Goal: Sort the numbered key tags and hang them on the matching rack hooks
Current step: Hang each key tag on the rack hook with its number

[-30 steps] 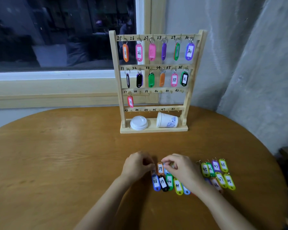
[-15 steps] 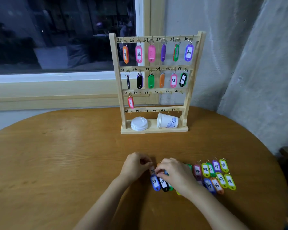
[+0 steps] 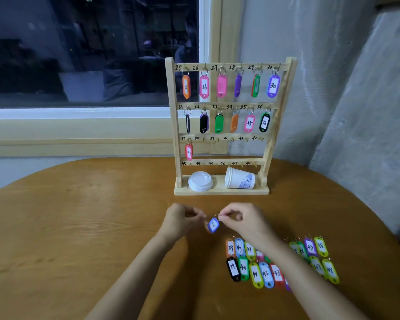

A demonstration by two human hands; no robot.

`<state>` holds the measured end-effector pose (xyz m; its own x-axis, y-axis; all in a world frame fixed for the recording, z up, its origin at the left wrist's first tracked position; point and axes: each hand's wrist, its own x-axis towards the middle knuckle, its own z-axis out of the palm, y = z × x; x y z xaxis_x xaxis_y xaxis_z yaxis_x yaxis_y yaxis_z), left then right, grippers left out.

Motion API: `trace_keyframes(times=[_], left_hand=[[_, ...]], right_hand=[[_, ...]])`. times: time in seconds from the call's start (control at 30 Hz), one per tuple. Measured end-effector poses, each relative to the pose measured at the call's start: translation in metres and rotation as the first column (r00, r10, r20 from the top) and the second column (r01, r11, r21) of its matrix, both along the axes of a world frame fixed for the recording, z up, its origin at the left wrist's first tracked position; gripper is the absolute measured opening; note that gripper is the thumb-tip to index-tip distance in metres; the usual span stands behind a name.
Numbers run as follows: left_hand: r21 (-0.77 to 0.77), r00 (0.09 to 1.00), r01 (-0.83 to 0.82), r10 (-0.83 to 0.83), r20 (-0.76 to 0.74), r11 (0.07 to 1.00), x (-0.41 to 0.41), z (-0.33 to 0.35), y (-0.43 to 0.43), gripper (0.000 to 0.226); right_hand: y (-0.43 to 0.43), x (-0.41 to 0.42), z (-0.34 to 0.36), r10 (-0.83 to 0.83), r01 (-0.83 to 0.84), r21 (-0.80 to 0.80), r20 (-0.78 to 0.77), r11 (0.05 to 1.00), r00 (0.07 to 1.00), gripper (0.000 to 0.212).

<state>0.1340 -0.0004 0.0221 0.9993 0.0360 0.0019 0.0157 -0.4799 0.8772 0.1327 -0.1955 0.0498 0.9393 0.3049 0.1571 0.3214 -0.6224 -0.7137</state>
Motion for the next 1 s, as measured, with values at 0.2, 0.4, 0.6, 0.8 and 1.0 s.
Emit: trace_keyframes(times=[0.2,0.4,0.6,0.8,1.0], left_hand=[[-0.132,0.985,-0.099,0.116,0.126,0.986,0.033,0.043,0.016,0.011],[-0.248,0.96,-0.121,0.177,0.216,0.961,0.071,0.092,0.013,0.013],[-0.255,0.936,-0.173,0.239,0.259,0.951,0.102,0.11,0.003,0.019],[-0.135,0.914,-0.253,0.282,0.292,0.958,0.12,0.104,-0.001,0.013],[0.121,0.89,-0.328,0.263,0.372,0.937,0.118,0.099,0.0,0.009]], right_hand=[[0.011,0.04,0.026,-0.077,0.068,0.148,0.05,0.987,0.996,0.009],[0.026,0.072,0.044,-0.125,0.106,0.204,0.081,0.973,0.989,0.01],[0.037,0.091,0.056,-0.122,0.093,0.211,0.134,0.973,0.983,0.007],[0.042,0.103,0.058,-0.135,0.11,0.168,0.146,0.98,0.98,0.004],[0.053,0.118,0.07,-0.19,0.161,0.139,0.231,0.977,0.954,0.007]])
